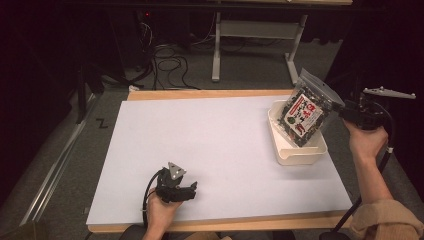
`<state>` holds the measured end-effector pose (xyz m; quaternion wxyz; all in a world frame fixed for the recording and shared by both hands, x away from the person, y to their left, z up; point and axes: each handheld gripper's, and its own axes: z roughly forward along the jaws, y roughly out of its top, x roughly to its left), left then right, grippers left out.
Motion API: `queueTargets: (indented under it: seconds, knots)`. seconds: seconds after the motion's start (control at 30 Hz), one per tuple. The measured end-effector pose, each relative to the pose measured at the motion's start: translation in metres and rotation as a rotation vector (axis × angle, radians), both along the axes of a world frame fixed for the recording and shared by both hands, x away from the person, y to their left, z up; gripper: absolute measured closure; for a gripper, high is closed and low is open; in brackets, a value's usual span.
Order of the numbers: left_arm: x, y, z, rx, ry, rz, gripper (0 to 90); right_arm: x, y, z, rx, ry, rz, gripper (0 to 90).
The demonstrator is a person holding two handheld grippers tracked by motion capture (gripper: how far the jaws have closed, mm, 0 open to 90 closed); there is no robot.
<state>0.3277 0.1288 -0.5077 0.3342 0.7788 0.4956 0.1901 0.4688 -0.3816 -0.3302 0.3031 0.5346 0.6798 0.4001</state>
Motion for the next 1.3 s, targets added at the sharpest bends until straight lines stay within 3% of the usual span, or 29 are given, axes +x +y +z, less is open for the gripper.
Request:
queueTargets:
  seconds: [0.13, 0.3, 0.47, 0.57, 0.67, 0.9, 1.3]
  knots:
    - [0.000, 0.001, 0.001, -0.001, -0.001, 0.008, 22.0, -0.010, -0.001, 0.001, 0.030, -0.036, 0.026, 44.7]
    - [0.000, 0.001, 0.001, 0.002, -0.005, 0.007, 21.6, -0.015, 0.001, 0.001, -0.010, -0.023, 0.040, 43.0]
    - [0.000, 0.002, 0.001, -0.004, -0.005, 0.012, 21.5, -0.022, 0.003, 0.001, 0.015, -0.043, 0.051, 40.1]
    - [0.000, 0.001, 0.001, -0.011, -0.009, 0.007, 21.5, -0.026, 0.006, 0.000, 0.000, -0.059, 0.058, 39.7]
    - [0.000, 0.000, 0.002, -0.005, -0.018, 0.009, 21.5, -0.031, 0.007, 0.000, 0.029, -0.077, 0.075, 40.2]
    - [0.000, 0.001, 0.003, -0.018, -0.018, 0.016, 21.5, -0.042, 0.013, 0.001, 0.000, -0.093, 0.097, 38.8]
    - [0.001, 0.001, 0.003, -0.034, -0.009, 0.009, 21.2, -0.053, 0.017, -0.003, 0.024, -0.119, 0.136, 33.8]
